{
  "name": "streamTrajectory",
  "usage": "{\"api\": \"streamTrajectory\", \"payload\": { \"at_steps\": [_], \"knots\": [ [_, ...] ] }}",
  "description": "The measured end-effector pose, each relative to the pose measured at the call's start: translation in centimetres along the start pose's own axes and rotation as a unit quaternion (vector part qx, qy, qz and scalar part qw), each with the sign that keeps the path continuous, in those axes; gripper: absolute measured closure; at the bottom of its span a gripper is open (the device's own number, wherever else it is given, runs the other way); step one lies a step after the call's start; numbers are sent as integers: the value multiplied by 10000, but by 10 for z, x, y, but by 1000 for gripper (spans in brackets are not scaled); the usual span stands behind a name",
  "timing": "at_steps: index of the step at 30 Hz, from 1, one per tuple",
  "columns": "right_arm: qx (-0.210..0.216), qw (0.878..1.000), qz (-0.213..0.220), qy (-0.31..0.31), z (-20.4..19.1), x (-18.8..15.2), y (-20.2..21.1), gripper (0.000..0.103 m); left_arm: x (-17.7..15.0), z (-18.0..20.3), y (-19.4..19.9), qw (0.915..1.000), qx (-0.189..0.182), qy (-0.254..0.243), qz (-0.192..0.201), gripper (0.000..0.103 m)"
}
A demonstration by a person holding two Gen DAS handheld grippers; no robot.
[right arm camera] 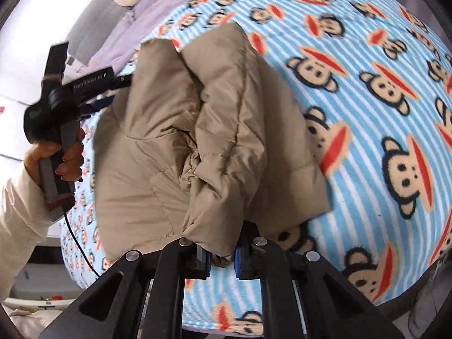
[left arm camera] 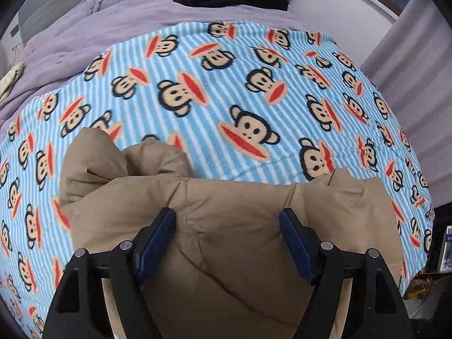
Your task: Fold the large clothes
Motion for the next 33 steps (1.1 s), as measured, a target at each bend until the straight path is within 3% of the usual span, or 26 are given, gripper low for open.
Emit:
{"api": "streamTrajectory", "payload": {
  "at_steps": [6, 9, 11, 15, 19, 22, 26, 29, 33],
  "knots": [
    [-34, 9988, -147, -469, 34, 10, -10, 91, 16, 20, -26, 9996, 133, 45, -240, 26],
    [114, 9963, -228, -817, 45, 9, 10, 90, 15, 20, -27, 9995, 168, 31, -280, 26],
    [177, 9959, 19, -883, 51, 11, 35, 90, 15, 19, -27, 9994, 163, 68, -283, 26],
    [160, 9965, 695, -435, 36, 18, 81, 90, 16, 20, -30, 9992, 236, 52, -308, 26],
    [372, 9952, 896, 149, 7, 25, 95, 89, 14, 21, -29, 9991, 291, 37, -302, 26],
    [285, 9960, 642, 557, -19, 33, 76, 89, 14, 21, -28, 9990, 313, 38, -305, 26],
    [-500, 9944, 165, 912, -19, 13, 39, 90, 12, 18, -10, 9991, 364, 97, -176, 26],
    [-390, 9968, -90, 694, -4, 6, 26, 90, 3, 11, 23, 9995, 283, 152, -56, 26],
    [-350, 9971, -119, 659, -3, 7, 29, 90, -27, -2, 71, 9994, 285, 202, 35, 26]
  ]
}}
Point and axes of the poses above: each gripper's, at about its wrist camera, not at the fingertips, and y roughly against the way its jaws point, z to its right, x to its top, the point moved 1 cm from there along -y, roughly the way its jaws point, and after that the axes turned 10 degrees about -y, right-handed, at the moved point
